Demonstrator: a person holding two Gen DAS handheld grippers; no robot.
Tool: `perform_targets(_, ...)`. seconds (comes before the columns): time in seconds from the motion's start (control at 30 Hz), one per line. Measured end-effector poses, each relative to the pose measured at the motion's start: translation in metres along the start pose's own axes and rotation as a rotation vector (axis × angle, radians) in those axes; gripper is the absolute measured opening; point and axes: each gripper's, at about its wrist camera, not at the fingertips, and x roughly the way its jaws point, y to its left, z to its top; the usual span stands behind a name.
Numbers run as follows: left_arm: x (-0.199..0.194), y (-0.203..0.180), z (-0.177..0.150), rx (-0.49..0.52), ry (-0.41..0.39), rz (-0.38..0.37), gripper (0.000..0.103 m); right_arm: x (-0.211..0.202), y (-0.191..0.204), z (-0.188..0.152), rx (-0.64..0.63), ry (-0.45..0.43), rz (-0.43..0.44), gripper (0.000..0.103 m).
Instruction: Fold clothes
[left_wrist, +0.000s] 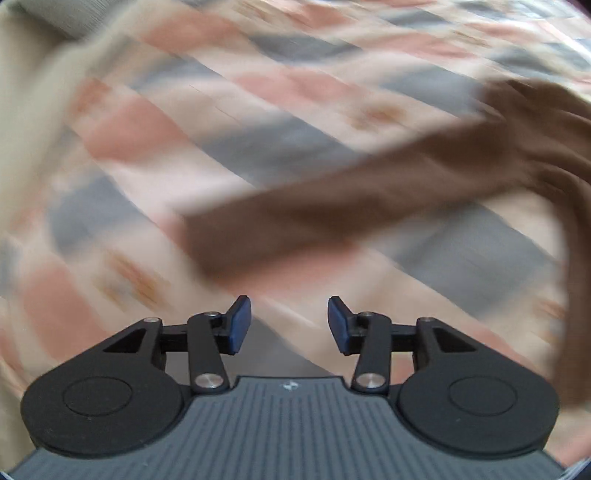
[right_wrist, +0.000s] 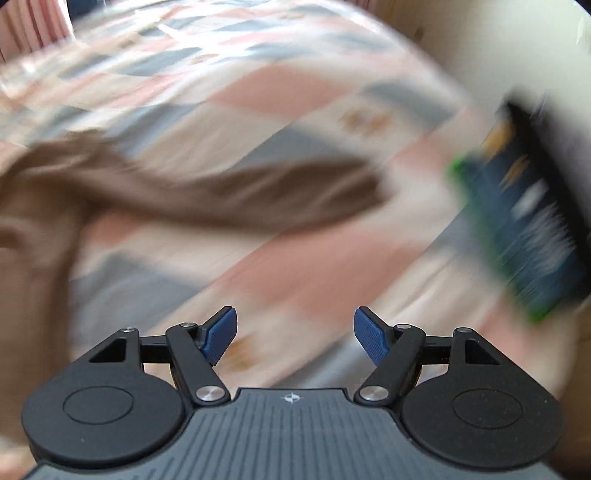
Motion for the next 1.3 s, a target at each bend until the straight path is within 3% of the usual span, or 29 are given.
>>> perform_targets(0.07, 0.004, -0.035, -0.028, -0.046, 0.041, -0.201, 0.043, 0.011, 0.001, -0.036, 0.122, 0.048, 0.147, 0.073)
perform_targets(0.17, 0.012, -0.085, -0.057, -0.111, 0.065, -0.422, 0.05, 0.028, 0.001, -0.09, 0.305, 0.12, 0.366, 0.073)
perform_targets(0.23, 0.021, -0.112, -0.067, -0.122, 0.063, -0.47, 0.062, 0.039, 0.002, -0.12, 0.412, 0.161, 0.491, 0.073)
perform_targets(0.37, 0.05, -0.134, -0.075, -0.156, 0.075, -0.461, 0.066, 0.057, 0.0, -0.138, 0.489, 0.161, 0.556, 0.074)
perform_targets(0.47, 0.066, -0.143, -0.085, -0.185, 0.098, -0.488, 0.062, 0.07, 0.0, -0.146, 0.534, 0.151, 0.605, 0.075)
perform_targets(0.53, 0.064, -0.15, -0.089, -0.157, 0.102, -0.496, 0.025, 0.082, 0.009, -0.14, 0.521, 0.165, 0.653, 0.073)
perform_targets(0.63, 0.058, -0.147, -0.095, -0.191, 0.099, -0.504, 0.009, 0.089, 0.029, -0.133, 0.463, 0.173, 0.617, 0.063)
perform_targets(0.67, 0.057, -0.143, -0.096, -0.216, 0.1, -0.51, 0.007, 0.091, 0.034, -0.131, 0.449, 0.172, 0.598, 0.05)
perform_targets(0.7, 0.055, -0.139, -0.096, -0.242, 0.101, -0.514, 0.004, 0.093, 0.037, -0.13, 0.462, 0.181, 0.591, 0.013)
perform_targets(0.73, 0.051, -0.136, -0.096, -0.257, 0.095, -0.511, 0.004, 0.094, 0.036, -0.131, 0.496, 0.192, 0.605, 0.006)
perform_targets(0.8, 0.028, -0.13, -0.094, -0.242, 0.052, -0.508, 0.003, 0.074, 0.033, -0.127, 0.49, 0.139, 0.611, 0.006)
perform_targets(0.9, -0.029, -0.115, -0.097, -0.207, -0.046, -0.522, 0.003, 0.021, 0.032, -0.117, 0.365, 0.026, 0.592, 0.006)
perform_targets(1.03, -0.087, -0.103, -0.116, -0.168, -0.122, -0.469, 0.003, -0.03, 0.04, -0.113, 0.181, 0.017, 0.574, 0.006)
perform_targets(1.1, -0.077, -0.103, -0.127, -0.172, -0.087, -0.432, 0.004, -0.02, 0.048, -0.122, 0.152, 0.063, 0.555, 0.01)
perform_targets(1.2, -0.026, -0.114, -0.142, -0.158, 0.03, -0.327, 0.004, 0.013, 0.06, -0.144, 0.092, 0.165, 0.464, 0.022)
perform_targets(1.27, 0.013, -0.119, -0.153, -0.134, 0.133, -0.248, 0.004, 0.025, 0.054, -0.156, 0.126, 0.206, 0.456, 0.022)
perform_targets(1.3, 0.024, -0.119, -0.157, -0.145, 0.162, -0.245, 0.003, 0.026, 0.05, -0.159, 0.154, 0.204, 0.47, 0.027)
